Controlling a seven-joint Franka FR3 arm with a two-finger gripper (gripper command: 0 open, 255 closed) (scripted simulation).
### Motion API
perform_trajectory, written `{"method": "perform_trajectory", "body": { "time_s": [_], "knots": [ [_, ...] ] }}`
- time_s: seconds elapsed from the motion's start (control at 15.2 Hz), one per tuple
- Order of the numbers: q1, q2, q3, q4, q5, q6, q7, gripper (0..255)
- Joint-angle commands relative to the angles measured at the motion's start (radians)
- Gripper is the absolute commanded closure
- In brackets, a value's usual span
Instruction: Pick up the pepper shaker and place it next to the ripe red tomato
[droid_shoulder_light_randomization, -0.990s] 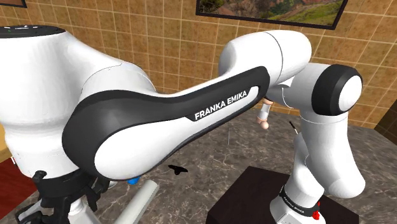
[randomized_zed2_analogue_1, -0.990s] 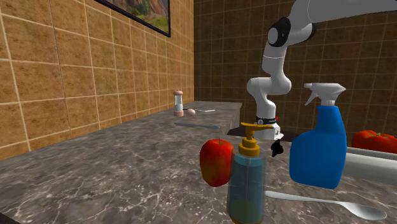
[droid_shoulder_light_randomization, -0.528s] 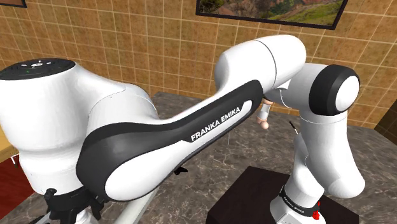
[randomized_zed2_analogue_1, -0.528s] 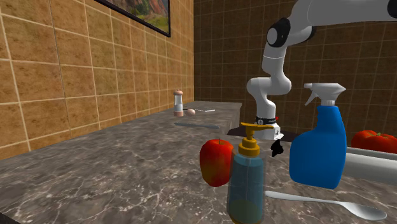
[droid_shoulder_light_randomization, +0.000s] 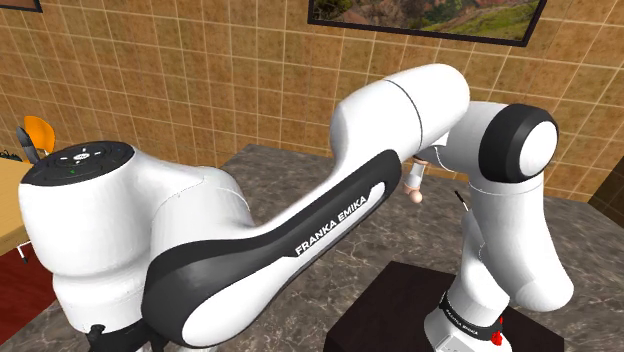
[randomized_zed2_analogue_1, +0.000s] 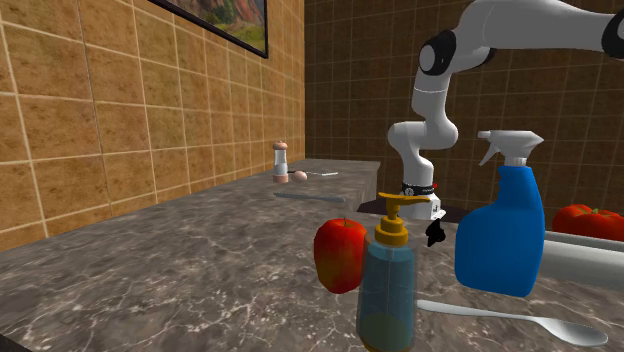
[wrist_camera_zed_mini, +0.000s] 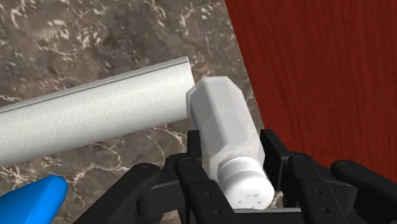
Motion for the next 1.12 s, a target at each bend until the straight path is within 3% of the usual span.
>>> {"method": "perform_trajectory", "body": {
  "time_s": [0.0, 0.46, 0.92, 0.99, 1.06],
  "knots": [
    [0.003, 0.012, -0.003, -0.01, -0.007, 0.02, 0.006, 255],
    [0.007, 0.048, -0.015, -0.057, -0.03, 0.099, 0.024, 255],
    [0.007, 0.048, -0.015, -0.057, -0.03, 0.099, 0.024, 255],
    [0.007, 0.047, -0.015, -0.059, -0.03, 0.1, 0.024, 0],
    [0.007, 0.047, -0.015, -0.059, -0.03, 0.1, 0.024, 0]
  ]
}}
